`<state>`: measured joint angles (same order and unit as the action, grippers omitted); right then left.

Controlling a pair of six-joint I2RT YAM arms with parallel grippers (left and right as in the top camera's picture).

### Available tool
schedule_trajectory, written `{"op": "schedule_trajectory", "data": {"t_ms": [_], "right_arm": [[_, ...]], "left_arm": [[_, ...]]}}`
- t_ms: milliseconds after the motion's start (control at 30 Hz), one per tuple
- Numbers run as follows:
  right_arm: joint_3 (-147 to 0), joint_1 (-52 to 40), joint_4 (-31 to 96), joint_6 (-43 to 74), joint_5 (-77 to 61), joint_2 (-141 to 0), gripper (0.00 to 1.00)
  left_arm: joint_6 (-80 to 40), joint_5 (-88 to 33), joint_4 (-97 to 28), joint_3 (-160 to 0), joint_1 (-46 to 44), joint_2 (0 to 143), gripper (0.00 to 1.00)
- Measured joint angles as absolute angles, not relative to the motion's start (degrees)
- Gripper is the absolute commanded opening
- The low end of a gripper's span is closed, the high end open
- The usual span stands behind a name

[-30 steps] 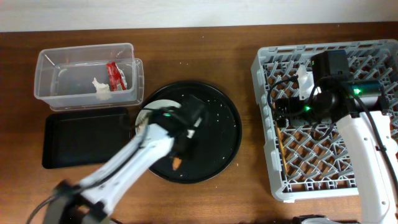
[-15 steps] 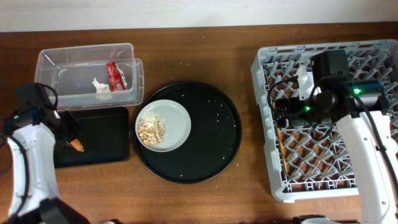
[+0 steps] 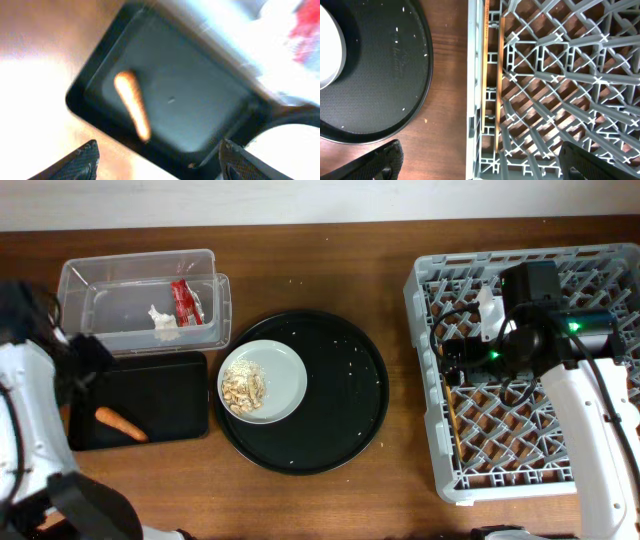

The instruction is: Sort waste into correct bins and load items into the dishwasher rack

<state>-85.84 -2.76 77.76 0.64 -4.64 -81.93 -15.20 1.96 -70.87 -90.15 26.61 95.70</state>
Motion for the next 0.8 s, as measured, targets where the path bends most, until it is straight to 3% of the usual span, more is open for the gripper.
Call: {"op": "schedule_trajectory", "data": {"t_ms": [167, 267, 367, 800], "right_arm": [[-85.80, -2.76, 77.67, 0.64, -4.64, -81.93, 0.98], [-85.80, -2.76, 77.45, 0.69, -4.64, -81.93, 0.98], [-85.80, -2.76, 77.34, 0.64, -4.64, -81.93, 0.98], [-85.80, -2.76, 77.34, 0.64, -4.64, -81.93, 0.98]], "left_arm": [[-9.76, -5.72, -75.88, -102.72, 14.55, 95.13, 0.81], [-5.89, -7.22, -77.43, -102.72, 3.16, 95.15, 0.99], [-4.10, -7.01, -78.63, -102.72, -4.67, 95.15, 0.99], [-4.03, -6.66, -78.67, -102.72, -6.48, 95.15, 0.99]]}}
